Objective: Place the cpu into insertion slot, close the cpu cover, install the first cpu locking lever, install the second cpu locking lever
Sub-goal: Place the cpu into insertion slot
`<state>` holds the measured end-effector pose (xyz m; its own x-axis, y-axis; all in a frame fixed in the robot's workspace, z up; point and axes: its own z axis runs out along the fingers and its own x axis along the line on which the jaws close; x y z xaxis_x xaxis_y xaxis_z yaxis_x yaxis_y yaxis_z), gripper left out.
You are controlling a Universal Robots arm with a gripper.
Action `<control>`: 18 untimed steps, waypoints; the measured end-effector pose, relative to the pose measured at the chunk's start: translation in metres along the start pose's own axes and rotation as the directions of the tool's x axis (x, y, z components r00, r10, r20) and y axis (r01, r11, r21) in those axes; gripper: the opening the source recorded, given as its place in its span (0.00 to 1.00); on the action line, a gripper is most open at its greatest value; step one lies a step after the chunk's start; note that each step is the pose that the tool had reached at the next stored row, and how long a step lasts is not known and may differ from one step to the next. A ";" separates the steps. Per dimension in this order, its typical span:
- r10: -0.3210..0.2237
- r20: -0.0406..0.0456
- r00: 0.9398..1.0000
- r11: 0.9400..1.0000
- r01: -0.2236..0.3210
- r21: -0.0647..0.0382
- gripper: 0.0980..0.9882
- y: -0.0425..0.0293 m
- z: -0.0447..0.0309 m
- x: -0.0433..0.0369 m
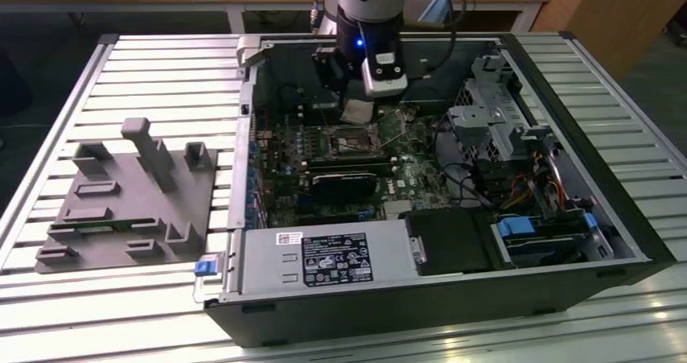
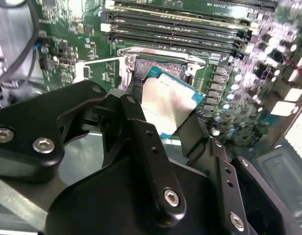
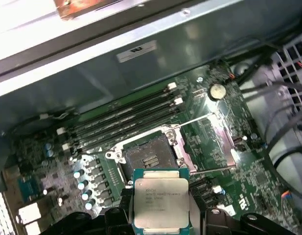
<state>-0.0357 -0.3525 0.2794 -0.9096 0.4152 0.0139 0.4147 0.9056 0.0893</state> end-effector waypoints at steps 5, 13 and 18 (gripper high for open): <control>0.090 0.008 0.996 0.996 -0.090 -0.002 0.49 -0.0001 0.0011 0.0000; 0.230 0.020 0.973 0.973 -0.230 -0.006 0.49 -0.0002 0.0024 0.0000; 0.314 0.027 0.949 0.949 -0.314 -0.009 0.49 -0.0003 0.0033 0.0000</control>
<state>-0.0357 -0.3524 0.2762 -0.7324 0.6807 0.0139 0.6790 0.7287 0.0893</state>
